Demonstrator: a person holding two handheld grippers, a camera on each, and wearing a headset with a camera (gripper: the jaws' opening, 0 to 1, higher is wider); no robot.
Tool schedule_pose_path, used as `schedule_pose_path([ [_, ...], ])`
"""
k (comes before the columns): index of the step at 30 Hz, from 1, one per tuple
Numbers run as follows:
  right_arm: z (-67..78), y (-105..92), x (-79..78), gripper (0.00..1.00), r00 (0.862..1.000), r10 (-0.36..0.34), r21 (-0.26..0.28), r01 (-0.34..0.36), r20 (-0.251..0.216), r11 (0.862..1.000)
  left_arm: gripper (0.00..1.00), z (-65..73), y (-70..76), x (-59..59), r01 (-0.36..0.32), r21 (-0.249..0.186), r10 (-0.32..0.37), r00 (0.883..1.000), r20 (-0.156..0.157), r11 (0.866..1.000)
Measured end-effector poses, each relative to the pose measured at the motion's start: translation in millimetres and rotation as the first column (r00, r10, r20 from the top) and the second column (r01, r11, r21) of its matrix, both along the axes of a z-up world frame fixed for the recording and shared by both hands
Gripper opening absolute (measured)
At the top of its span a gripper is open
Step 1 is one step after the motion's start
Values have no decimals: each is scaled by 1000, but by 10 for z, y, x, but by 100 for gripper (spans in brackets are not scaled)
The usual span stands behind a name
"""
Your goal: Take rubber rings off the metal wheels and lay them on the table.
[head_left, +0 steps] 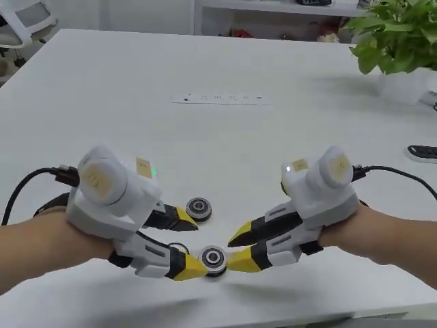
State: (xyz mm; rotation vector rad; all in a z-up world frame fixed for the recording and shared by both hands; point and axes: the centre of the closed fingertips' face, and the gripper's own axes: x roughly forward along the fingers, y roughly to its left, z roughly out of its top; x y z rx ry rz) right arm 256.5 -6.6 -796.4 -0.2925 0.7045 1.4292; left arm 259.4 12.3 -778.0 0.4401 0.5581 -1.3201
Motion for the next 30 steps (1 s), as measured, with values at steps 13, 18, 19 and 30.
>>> schedule_pose_path([
  [13,-112,8,-6,19,1000,6,-14,-6,30,1000,32,-89,-82,14,22,21,-22,1000,6,1000],
  [18,-126,13,-11,18,999,5,-11,-5,31,1000,26,-146,-98,14,26,37,-26,1000,2,999],
  [19,-130,12,-10,18,999,5,-12,-4,31,1000,24,-144,-104,13,25,37,-25,1000,4,999],
  [30,-142,12,8,15,1000,-3,-7,4,31,1000,14,-151,-157,-13,40,34,-41,999,19,999],
])
